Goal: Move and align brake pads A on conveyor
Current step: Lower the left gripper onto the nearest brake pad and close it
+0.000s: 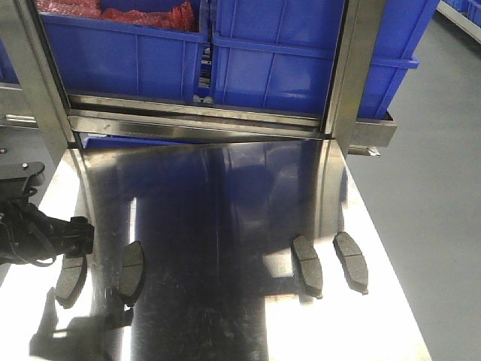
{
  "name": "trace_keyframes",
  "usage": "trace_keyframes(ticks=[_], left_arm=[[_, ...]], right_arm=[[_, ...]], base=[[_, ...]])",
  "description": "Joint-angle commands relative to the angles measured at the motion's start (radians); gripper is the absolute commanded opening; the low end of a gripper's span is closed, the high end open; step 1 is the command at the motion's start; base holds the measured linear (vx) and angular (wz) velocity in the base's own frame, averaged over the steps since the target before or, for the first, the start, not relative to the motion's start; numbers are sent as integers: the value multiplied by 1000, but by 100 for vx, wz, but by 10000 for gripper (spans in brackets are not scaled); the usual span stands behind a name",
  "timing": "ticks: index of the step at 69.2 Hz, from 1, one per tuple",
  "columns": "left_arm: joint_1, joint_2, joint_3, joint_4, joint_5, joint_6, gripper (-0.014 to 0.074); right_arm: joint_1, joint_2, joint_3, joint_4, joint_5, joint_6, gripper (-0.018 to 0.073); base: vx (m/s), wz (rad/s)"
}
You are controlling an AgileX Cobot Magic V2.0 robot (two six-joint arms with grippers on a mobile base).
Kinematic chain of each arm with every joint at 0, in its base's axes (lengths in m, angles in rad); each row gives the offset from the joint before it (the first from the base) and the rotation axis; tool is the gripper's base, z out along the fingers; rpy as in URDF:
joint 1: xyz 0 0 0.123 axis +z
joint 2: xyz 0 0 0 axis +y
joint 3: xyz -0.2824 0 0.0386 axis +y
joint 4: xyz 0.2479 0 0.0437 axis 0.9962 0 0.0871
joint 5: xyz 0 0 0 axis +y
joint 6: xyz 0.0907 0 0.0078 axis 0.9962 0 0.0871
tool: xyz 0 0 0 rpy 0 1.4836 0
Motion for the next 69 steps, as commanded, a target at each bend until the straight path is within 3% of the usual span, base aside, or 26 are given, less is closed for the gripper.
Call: trace_keyframes(ticks=[1, 69], left_arm=[[-6, -3, -31, -9, -42, -12, 645], [-6, 95, -31, 4, -44, -15, 575]], right_arm=[[-6, -16, 21, -3, -66, -4, -8], [-6, -16, 21, -3, -66, -4, -8]], base=[[0, 0], [0, 0]])
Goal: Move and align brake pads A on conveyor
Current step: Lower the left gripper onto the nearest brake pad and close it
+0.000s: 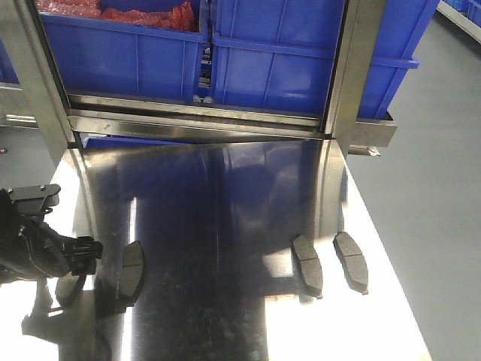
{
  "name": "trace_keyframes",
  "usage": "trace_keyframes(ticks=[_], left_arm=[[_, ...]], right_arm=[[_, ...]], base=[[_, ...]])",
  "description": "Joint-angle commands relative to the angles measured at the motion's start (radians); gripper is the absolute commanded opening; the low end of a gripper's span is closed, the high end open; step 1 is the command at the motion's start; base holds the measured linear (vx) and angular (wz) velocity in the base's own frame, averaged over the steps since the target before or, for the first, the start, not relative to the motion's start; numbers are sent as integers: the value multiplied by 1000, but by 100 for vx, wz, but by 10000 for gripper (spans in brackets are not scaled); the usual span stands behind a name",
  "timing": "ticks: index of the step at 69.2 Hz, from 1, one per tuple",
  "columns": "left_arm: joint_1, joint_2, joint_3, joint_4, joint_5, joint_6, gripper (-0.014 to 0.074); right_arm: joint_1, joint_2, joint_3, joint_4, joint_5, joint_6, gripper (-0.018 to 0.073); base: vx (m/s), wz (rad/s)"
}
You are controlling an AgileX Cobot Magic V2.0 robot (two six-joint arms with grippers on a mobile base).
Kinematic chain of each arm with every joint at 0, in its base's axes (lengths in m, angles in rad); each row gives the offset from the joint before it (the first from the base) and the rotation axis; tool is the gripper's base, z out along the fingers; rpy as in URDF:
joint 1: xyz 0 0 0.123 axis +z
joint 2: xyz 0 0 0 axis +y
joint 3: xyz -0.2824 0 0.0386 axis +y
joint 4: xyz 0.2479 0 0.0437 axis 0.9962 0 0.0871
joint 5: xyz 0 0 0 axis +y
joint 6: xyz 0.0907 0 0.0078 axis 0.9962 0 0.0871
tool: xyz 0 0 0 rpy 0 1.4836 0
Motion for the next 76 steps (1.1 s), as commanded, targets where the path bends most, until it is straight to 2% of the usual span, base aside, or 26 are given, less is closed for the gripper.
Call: trace_keyframes(ticks=[1, 64, 70, 76], left_arm=[[-6, -33, -31, 2, -24, -11, 575], [-6, 1, -31, 8, -10, -3, 574], [-6, 1, -31, 8, -9, -3, 552], [-6, 1, -31, 8, -8, -3, 492]], right_arm=[[-6, -16, 21, -3, -66, -4, -8], [-6, -16, 21, -3, -66, -4, -8], [-6, -16, 21, -3, -66, -4, -8], [-6, -16, 21, -3, -66, -4, -8]], base=[[0, 0], [0, 0], [0, 0], [0, 0]])
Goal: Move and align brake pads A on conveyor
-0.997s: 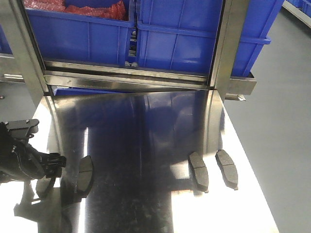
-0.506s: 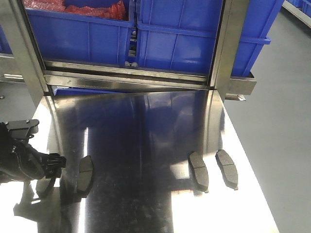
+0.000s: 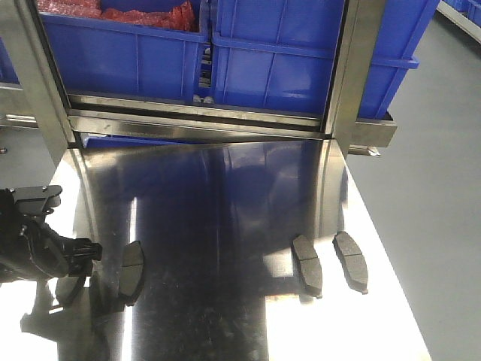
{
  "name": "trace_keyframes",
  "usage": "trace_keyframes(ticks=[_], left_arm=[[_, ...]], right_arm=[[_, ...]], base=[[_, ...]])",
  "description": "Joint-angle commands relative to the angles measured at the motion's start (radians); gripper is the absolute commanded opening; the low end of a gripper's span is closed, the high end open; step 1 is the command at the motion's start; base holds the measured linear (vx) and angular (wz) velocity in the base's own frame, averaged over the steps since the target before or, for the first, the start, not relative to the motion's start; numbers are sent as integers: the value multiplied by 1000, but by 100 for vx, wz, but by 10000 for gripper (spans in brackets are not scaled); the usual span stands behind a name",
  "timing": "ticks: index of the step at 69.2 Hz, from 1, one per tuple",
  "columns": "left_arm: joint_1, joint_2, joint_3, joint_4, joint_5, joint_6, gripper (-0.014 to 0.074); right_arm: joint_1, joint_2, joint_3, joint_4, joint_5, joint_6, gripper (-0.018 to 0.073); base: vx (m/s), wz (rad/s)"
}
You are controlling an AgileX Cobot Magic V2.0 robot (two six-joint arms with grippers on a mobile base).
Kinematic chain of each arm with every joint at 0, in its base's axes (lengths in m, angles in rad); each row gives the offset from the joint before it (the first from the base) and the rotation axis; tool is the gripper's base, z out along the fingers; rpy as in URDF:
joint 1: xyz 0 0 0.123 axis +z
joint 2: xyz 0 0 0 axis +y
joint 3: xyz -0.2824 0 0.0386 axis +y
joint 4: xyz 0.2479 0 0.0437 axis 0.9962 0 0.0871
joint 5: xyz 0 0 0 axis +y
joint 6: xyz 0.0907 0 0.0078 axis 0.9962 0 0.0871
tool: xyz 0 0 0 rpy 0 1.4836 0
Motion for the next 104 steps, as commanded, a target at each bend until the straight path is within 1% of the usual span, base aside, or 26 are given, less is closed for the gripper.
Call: trace_keyframes(ticks=[1, 21, 28, 36, 52, 78, 94, 104], left_arm=[[-6, -20, -19, -12, -18, -3, 479], [-6, -27, -19, -12, -10, 1, 162], [-6, -31, -19, -10, -12, 1, 83], [-6, -47, -19, 8, -18, 1, 31], [-6, -107, -19, 11, -51, 1, 20], [-6, -148, -19, 11, -56, 1, 22], [-6, -299, 46, 11, -75, 1, 22], [-6, -412, 99, 11, -56, 1, 22]], right_arm=[[-6, -16, 21, -3, -66, -4, -8], [-6, -16, 21, -3, -66, -4, -8], [-6, -16, 21, -3, -66, -4, -8], [-6, -16, 21, -3, -66, -4, -8], [-6, -16, 21, -3, -66, -4, -8], [-6, -16, 21, -3, -66, -4, -8], [-6, -16, 21, -3, -66, -4, -8], [-6, -16, 21, -3, -66, -4, -8]], base=[[0, 0], [0, 0], [0, 0], [0, 0], [0, 0], [0, 0], [0, 0], [0, 0]])
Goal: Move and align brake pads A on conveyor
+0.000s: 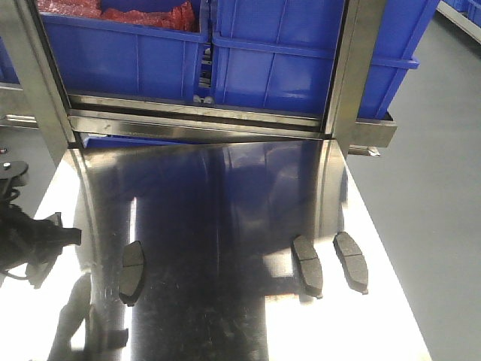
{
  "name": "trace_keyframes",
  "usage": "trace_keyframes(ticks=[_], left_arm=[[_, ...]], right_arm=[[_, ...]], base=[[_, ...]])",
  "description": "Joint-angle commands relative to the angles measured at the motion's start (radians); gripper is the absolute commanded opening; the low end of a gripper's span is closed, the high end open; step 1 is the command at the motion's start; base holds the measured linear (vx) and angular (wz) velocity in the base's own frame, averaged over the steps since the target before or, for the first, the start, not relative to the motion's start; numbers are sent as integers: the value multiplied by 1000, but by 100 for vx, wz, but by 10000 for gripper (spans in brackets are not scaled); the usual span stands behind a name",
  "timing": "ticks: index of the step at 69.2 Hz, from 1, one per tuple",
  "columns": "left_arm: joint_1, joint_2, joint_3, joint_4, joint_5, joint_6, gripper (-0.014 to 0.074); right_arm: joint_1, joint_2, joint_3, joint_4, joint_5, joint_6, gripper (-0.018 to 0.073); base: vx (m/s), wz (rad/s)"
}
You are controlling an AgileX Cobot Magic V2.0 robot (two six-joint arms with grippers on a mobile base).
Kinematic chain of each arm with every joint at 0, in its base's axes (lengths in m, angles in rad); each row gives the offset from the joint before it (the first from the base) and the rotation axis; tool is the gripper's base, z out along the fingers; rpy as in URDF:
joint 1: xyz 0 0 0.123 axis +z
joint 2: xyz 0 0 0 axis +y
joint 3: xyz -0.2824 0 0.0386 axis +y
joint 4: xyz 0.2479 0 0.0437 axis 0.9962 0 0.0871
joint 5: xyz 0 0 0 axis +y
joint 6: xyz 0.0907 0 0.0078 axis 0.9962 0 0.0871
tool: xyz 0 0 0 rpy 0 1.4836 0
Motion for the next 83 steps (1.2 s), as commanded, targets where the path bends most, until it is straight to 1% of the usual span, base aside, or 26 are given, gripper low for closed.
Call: trace_keyframes(ticks=[1, 21, 31, 83], left_arm=[[-6, -108, 8, -3, -36, -5, 22], [-6, -296, 80, -3, 9, -5, 23], [-6, -349, 86, -2, -2, -5, 23], [-6, -359, 86, -2, -8, -5, 23]], right_arm=[[-6, -16, 21, -3, -66, -4, -8], [-6, -16, 21, -3, -66, -4, -8], [-6, -16, 21, -3, -66, -4, -8], [-6, -16, 21, -3, -66, -4, -8]], base=[[0, 0], [0, 0], [0, 0], [0, 0]])
